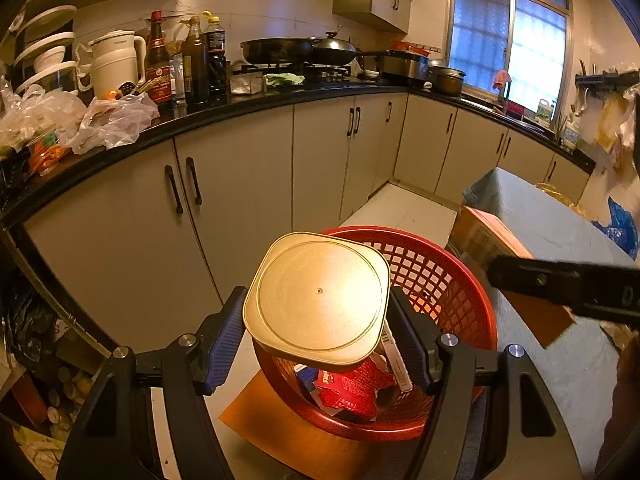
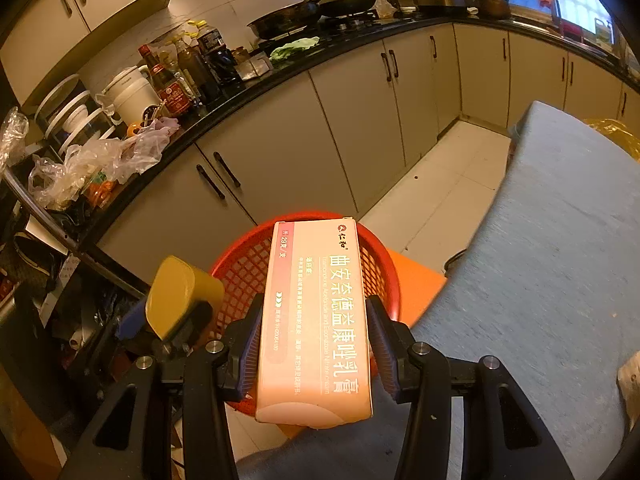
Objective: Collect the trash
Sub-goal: 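Open the left tool over the basket while the right tool drops the pink box in, then lift both open tools away from the basket toward the table, then grasp the clear plastic bag with the right tool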
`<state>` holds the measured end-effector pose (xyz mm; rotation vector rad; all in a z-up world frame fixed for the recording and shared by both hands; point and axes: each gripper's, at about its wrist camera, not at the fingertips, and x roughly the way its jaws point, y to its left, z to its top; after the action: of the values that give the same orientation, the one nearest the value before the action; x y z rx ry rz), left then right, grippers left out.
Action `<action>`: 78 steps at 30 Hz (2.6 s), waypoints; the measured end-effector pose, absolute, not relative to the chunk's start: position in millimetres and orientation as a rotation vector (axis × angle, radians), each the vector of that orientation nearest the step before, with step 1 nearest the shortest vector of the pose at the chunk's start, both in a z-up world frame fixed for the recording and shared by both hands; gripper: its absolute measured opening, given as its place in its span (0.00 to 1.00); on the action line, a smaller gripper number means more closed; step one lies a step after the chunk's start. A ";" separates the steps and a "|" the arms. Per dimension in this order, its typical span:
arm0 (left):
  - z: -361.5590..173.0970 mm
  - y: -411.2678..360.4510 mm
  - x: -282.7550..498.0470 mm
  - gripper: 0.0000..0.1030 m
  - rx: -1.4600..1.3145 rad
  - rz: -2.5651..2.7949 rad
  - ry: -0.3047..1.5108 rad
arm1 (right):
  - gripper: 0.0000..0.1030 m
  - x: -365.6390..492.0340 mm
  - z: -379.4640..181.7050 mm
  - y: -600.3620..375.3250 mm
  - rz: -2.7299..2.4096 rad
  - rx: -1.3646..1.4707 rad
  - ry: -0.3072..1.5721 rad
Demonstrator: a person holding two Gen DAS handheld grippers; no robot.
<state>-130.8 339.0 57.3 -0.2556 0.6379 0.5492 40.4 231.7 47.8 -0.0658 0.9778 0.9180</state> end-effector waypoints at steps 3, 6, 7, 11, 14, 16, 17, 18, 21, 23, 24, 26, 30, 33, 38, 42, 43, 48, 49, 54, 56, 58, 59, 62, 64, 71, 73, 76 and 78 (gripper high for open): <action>54.7 338.8 -127.5 0.66 -0.249 0.544 0.644 | 0.52 44.7 47.8 240.9 0.917 -0.053 0.982; 53.5 340.0 -124.7 0.66 -0.250 0.539 0.645 | 0.52 47.8 48.4 247.3 0.913 -0.050 0.969; 53.3 340.7 -124.3 0.66 -0.248 0.538 0.645 | 0.52 49.7 48.7 248.7 0.915 -0.041 0.969; 55.5 342.3 -122.3 0.69 -0.256 0.526 0.638 | 0.52 53.4 48.8 247.1 0.914 -0.014 0.977; 57.6 342.0 -123.8 0.73 -0.261 0.517 0.628 | 0.52 52.5 52.3 237.0 0.902 -0.004 0.967; 58.0 339.6 -123.4 0.73 -0.256 0.515 0.628 | 0.52 51.2 55.7 228.5 0.892 0.005 0.959; 58.4 337.8 -123.2 0.73 -0.256 0.512 0.628 | 0.52 50.0 57.5 223.5 0.888 0.007 0.953; 58.7 335.2 -123.3 0.73 -0.255 0.509 0.627 | 0.52 49.0 59.3 218.3 0.881 0.010 0.948; 62.7 324.8 -123.1 0.73 -0.241 0.493 0.622 | 0.52 46.5 63.0 199.9 0.864 0.025 0.934; 65.9 318.2 -122.3 0.73 -0.230 0.485 0.618 | 0.52 44.9 64.1 187.8 0.854 0.034 0.930; 67.8 314.8 -122.0 0.73 -0.226 0.479 0.614 | 0.52 43.7 64.4 179.5 0.845 0.042 0.929; 70.5 306.8 -121.2 0.73 -0.216 0.465 0.611 | 0.52 42.6 63.9 164.7 0.832 0.059 0.934; 74.7 285.9 -116.3 0.73 -0.189 0.432 0.610 | 0.52 39.4 62.0 133.4 0.805 0.090 0.935; 76.0 266.3 -110.8 0.73 -0.167 0.398 0.614 | 0.52 37.9 60.5 105.6 0.787 0.118 0.932; 76.3 231.8 -99.6 0.73 -0.126 0.339 0.627 | 0.52 38.3 61.6 47.4 0.717 0.162 0.904; 76.3 198.6 -86.1 0.73 -0.103 0.265 0.654 | 0.52 46.4 65.7 -4.9 0.641 0.226 0.877; 76.8 191.9 -82.8 0.73 -0.099 0.247 0.662 | 0.52 50.9 67.9 -25.9 0.606 0.251 0.859; 78.6 152.3 -70.7 0.73 -0.069 0.158 0.685 | 0.54 74.5 74.2 -108.9 0.387 0.329 0.796; 78.4 144.7 -69.6 0.73 -0.060 0.147 0.687 | 0.54 80.1 73.9 -122.9 0.331 0.329 0.793; 78.1 111.7 -57.6 0.74 -0.033 0.081 0.714 | 0.55 116.5 51.0 -182.5 0.062 0.338 0.843; 78.8 102.7 -53.1 0.74 -0.033 0.063 0.728 | 0.55 129.4 36.9 -196.3 0.037 0.382 0.878; 79.7 95.1 -48.2 0.74 -0.029 0.055 0.740 | 0.55 139.1 26.5 -200.9 0.024 0.389 0.904; 80.2 91.5 -45.1 0.74 -0.027 0.053 0.744 | 0.55 142.4 22.8 -198.6 0.022 0.384 0.914; 81.4 80.9 -35.0 0.74 -0.040 0.042 0.766 | 0.52 149.5 11.0 -193.0 0.075 0.398 0.941; 81.7 76.9 -27.7 0.74 -0.055 0.033 0.779 | 0.37 152.2 6.9 -192.8 0.094 0.396 0.932; 73.4 63.8 -2.2 0.74 -0.143 0.009 0.848 | 0.24 133.6 13.9 -194.4 0.155 0.359 0.859; 70.8 60.9 4.8 0.74 -0.177 -0.002 0.872 | 0.24 125.1 16.3 -191.1 0.182 0.361 0.854; 68.6 58.4 9.8 0.74 -0.203 -0.002 0.893 | 0.24 110.5 27.4 -183.6 0.195 0.313 0.813; 68.7 58.4 9.4 0.74 -0.199 0.007 0.890 | 0.24 104.1 34.4 -175.6 0.232 0.288 0.790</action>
<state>9.4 58.4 68.7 -0.1994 0.8901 0.0069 104.1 -175.6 34.4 0.2876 0.7903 0.2318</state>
